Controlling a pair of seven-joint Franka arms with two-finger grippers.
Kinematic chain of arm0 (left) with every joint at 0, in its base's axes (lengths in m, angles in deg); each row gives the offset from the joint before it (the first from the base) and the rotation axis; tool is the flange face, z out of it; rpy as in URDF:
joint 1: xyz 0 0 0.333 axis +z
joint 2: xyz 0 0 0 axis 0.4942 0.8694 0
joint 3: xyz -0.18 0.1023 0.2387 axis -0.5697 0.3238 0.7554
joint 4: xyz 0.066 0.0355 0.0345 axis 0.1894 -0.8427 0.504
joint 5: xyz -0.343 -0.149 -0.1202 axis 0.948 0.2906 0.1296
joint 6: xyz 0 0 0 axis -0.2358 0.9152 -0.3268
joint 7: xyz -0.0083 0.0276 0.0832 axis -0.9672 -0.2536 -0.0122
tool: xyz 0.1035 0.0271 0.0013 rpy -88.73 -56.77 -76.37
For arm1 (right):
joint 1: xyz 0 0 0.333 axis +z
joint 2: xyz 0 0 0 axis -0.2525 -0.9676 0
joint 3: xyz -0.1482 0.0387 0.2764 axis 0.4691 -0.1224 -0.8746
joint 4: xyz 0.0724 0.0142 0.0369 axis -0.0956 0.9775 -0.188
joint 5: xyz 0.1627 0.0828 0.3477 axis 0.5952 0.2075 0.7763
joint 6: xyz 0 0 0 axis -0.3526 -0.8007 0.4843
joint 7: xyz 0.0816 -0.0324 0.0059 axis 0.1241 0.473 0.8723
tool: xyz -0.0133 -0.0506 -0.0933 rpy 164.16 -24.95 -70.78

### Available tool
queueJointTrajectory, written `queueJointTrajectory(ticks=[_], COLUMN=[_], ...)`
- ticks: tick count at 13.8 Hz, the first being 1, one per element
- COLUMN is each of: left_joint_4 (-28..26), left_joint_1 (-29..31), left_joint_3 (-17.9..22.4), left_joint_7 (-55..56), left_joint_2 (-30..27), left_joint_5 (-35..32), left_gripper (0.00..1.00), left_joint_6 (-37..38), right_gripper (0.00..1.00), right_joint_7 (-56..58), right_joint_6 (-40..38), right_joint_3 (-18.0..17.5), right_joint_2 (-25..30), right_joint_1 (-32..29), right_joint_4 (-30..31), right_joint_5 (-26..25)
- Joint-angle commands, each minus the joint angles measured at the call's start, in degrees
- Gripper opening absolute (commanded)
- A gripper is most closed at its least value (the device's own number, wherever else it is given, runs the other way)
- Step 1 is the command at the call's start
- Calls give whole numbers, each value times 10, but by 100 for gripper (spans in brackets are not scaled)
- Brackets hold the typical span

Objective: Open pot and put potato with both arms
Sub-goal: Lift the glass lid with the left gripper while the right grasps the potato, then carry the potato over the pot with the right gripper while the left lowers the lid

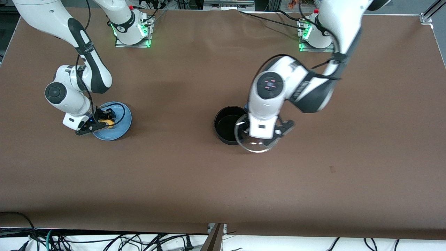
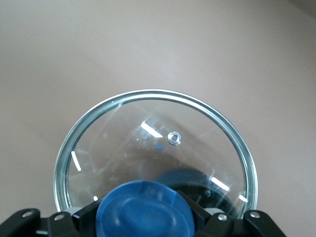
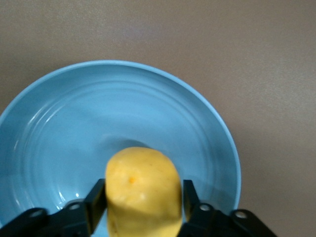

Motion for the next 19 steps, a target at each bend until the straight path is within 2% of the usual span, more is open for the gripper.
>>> queueJointTrajectory(ticks=[1, 4, 6, 9, 11, 12, 14, 17, 19], left_joint_4=[-22, -63, -124, -301, -382, -407, -473, -551, -586], left_joint_1=[84, 163, 211, 278, 321, 347, 377, 388, 382], left_joint_3=[-5, -5, -5, -6, -6, -6, -6, -5, -5], left_joint_7=[-146, -287, -372, -471, -555, -600, -682, -702, -697], left_joint_2=[-44, -79, -114, -202, -234, -239, -259, -271, -259], left_joint_5=[32, 33, 33, 45, 64, 76, 107, 111, 110], left_gripper=[50, 51, 51, 51, 53, 54, 54, 57, 63], left_joint_6=[54, 56, 26, -119, -189, -204, -264, -349, -419], right_gripper=[14, 14, 14, 14, 14, 14, 14, 14, 14], right_joint_7=[11, 6, -3, -116, -219, -274, -382, -543, -646], right_joint_6=[8, -1, -72, -223, -300, -310, -311, -310, -303], right_joint_3=[0, -8, -42, -113, -158, -175, -183, -183, -183], right_joint_2=[6, 27, 45, 55, 48, 42, 28, -32, -80], right_joint_1=[-3, 0, 1, 2, 17, 37, 97, 181, 239], right_joint_4=[7, -7, -56, -167, -234, -256, -291, -374, -428], right_joint_5=[-4, -1, 5, 5, 5, 6, 6, 6, 5])
